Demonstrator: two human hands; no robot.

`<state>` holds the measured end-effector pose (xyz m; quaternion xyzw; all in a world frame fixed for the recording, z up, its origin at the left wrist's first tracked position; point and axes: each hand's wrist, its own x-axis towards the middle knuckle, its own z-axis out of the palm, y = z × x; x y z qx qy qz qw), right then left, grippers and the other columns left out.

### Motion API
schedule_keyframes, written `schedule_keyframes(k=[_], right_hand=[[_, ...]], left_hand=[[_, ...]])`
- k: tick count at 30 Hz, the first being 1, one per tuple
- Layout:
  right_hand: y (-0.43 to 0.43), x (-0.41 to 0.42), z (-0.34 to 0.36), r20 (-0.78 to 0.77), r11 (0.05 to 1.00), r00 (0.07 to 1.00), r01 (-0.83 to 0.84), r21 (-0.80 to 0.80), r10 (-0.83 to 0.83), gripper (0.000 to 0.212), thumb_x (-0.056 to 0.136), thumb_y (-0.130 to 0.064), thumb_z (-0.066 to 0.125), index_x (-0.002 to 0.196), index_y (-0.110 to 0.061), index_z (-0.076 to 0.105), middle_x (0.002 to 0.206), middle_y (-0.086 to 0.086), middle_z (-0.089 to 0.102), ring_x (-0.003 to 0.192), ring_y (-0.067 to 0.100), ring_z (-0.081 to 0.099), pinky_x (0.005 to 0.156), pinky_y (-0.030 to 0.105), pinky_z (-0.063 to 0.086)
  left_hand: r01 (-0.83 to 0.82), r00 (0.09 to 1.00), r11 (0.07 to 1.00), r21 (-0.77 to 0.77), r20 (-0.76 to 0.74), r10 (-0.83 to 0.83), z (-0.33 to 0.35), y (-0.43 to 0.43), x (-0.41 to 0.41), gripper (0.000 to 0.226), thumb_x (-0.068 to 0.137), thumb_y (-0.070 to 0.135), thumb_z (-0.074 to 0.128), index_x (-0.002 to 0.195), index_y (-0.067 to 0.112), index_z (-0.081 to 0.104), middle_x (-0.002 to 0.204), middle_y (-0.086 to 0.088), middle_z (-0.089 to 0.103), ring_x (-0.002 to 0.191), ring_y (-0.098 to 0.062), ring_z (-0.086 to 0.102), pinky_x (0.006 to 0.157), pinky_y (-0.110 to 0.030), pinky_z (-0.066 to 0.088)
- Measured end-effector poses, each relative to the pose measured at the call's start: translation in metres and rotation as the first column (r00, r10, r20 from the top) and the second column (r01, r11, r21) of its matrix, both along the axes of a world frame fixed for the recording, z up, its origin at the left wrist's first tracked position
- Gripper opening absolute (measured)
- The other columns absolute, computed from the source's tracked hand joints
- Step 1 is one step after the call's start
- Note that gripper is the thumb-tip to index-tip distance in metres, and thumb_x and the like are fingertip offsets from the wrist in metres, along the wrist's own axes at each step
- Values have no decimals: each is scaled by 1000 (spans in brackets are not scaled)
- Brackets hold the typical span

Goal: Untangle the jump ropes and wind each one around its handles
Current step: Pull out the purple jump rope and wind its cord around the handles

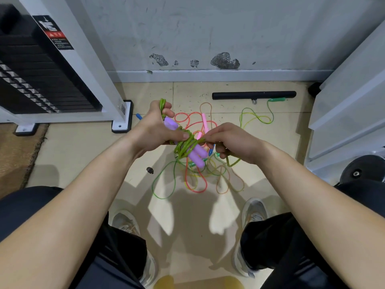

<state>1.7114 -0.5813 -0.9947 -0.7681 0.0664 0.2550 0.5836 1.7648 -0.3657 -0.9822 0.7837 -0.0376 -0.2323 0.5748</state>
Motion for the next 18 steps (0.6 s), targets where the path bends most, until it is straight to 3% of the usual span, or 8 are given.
schedule_keyframes(k=[3, 6, 9, 11, 15, 18], right_hand=[[6, -1, 2, -40, 981, 992, 128, 144, -124, 27, 98, 0, 44, 103, 20, 62, 81, 15, 53, 51, 10, 42, 50, 24, 38], [21, -7, 0, 8, 936, 957, 283, 209, -291, 25, 100, 1, 46, 115, 10, 65, 81, 10, 64, 57, 12, 50, 51, 24, 46], [36, -14, -5, 113, 922, 916, 381, 67, -386, 26, 98, -4, 54, 121, -1, 65, 81, 7, 71, 58, 12, 59, 58, 28, 53], [40, -18, -6, 191, 917, 907, 394, -69, -375, 28, 96, -12, 57, 121, -11, 68, 81, 3, 74, 57, 11, 64, 66, 39, 59], [38, -19, 1, 267, 906, 936, 306, -293, -230, 31, 96, -30, 52, 122, -29, 69, 79, -3, 75, 71, 17, 71, 80, 41, 58], [46, -24, 4, 294, 893, 950, 224, -390, -110, 38, 96, -32, 44, 130, -30, 61, 94, -2, 74, 88, 27, 70, 84, 45, 56]], left_hand=[[-79, 994, 997, 9, 78, 78, -2, 1, 3, 84, 73, 5, 87, 137, 13, 33, 114, 4, 41, 90, -10, 53, 67, -28, 60], [-134, 970, 990, 52, 210, 121, -5, 0, 4, 84, 72, 11, 88, 135, 15, 32, 119, 2, 40, 99, -14, 49, 71, -26, 56], [-175, 942, 982, 69, 301, 147, -10, -3, 1, 84, 72, 14, 89, 134, 16, 32, 120, 3, 40, 107, -12, 44, 76, -19, 44], [-189, 939, 981, 43, 299, 168, -13, -5, -1, 84, 72, 14, 88, 134, 17, 31, 120, 3, 40, 110, -12, 42, 79, -22, 42], [-246, 925, 969, 12, 301, 231, -16, -7, -3, 83, 72, 14, 88, 132, 22, 31, 120, 5, 41, 108, -11, 44, 80, -21, 41], [-300, 903, 954, -19, 315, 290, -16, -9, -5, 82, 70, 16, 87, 131, 23, 31, 119, 6, 41, 109, -15, 47, 88, -31, 46]])
